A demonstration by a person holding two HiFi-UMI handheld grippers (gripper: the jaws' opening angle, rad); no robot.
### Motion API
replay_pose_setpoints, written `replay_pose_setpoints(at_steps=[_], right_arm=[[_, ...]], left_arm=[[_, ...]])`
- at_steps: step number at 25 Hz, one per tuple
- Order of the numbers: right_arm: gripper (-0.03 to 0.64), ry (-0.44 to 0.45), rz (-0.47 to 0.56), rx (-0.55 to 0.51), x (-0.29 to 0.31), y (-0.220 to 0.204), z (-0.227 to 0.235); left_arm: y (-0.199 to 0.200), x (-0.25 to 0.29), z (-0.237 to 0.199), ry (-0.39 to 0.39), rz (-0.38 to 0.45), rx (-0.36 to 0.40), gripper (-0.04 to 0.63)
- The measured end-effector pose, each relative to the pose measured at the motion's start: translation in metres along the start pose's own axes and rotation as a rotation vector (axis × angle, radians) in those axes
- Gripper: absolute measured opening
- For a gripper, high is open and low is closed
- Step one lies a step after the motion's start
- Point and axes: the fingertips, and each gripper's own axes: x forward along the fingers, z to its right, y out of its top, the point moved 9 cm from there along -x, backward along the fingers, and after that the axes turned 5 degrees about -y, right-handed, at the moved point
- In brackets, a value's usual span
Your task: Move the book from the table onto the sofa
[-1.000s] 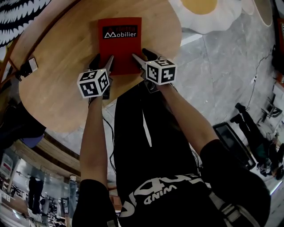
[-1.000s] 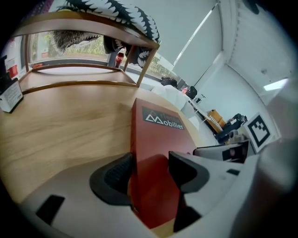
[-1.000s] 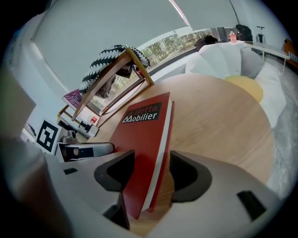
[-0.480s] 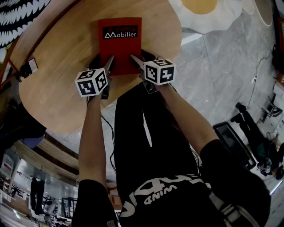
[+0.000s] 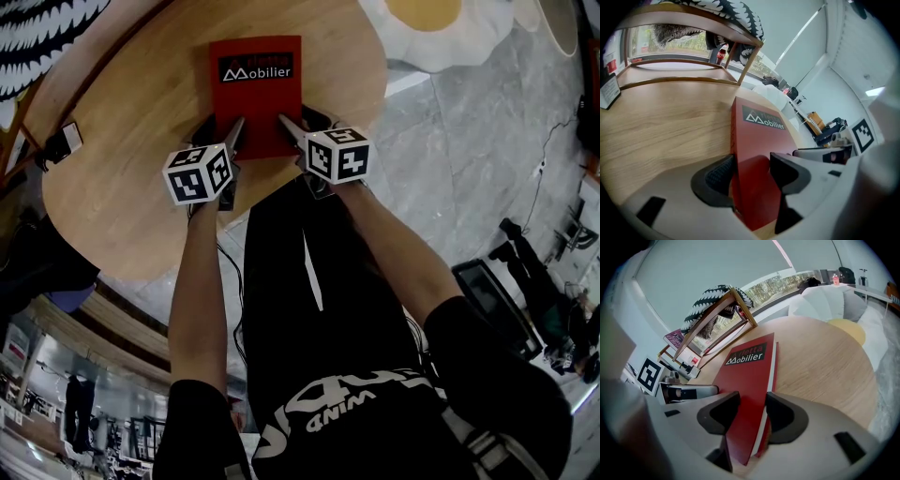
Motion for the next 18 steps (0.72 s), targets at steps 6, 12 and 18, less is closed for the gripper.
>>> replay_pose_setpoints(at_steps=[6,12,18], right_arm=[[0.183,0.0,0.049,-0.026,-0.023,0.018,-0.011],[0.183,0.002,0.072,-0.042,-0.084,0.041,-0.041],[0.181,-0.008,0.11,-0.023,-0.138,0.055,-0.065]], left_arm=[[0.014,-0.02,0.02,0.02,0.052,-0.014,0.239],[0.034,-0.073,0.066,0.043,0.082,-0.043,0.239],[0.05,-0.115,0.105,0.047,0.102,-0.044,0.238]])
